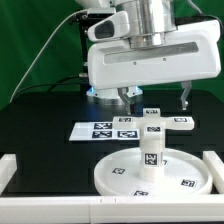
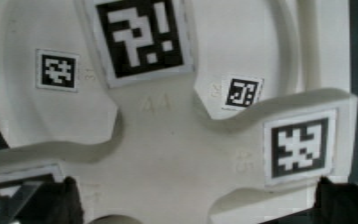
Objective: Assemble round table
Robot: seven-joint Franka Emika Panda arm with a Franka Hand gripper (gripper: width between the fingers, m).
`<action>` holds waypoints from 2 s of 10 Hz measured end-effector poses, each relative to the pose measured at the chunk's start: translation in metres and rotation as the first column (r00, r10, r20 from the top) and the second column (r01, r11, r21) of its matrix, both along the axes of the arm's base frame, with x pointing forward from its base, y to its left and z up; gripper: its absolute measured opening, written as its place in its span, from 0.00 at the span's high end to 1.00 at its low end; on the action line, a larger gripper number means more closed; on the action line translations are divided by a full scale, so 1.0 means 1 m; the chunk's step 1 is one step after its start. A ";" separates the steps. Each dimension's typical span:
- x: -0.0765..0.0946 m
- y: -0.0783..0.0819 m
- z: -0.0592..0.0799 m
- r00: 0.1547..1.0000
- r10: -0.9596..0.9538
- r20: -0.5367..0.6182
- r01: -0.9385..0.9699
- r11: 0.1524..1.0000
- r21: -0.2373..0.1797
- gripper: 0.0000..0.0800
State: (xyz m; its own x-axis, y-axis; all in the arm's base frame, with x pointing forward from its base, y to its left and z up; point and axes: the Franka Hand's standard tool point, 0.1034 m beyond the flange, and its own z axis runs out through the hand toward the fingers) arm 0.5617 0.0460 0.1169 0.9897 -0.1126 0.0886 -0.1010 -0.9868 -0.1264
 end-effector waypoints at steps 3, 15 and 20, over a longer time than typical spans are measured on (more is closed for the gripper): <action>0.000 -0.001 -0.002 0.981 0.195 0.016 -0.194 0.981 -0.024 0.19; 0.010 -0.002 -0.003 0.664 0.746 -0.046 -0.746 0.656 -0.113 0.19; 0.006 -0.008 -0.010 0.683 0.729 -0.050 -0.729 0.675 -0.114 0.19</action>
Offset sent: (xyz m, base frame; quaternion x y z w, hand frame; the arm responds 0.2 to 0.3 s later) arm 0.0000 0.0000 0.0000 0.0000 0.0000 -0.1938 0.9810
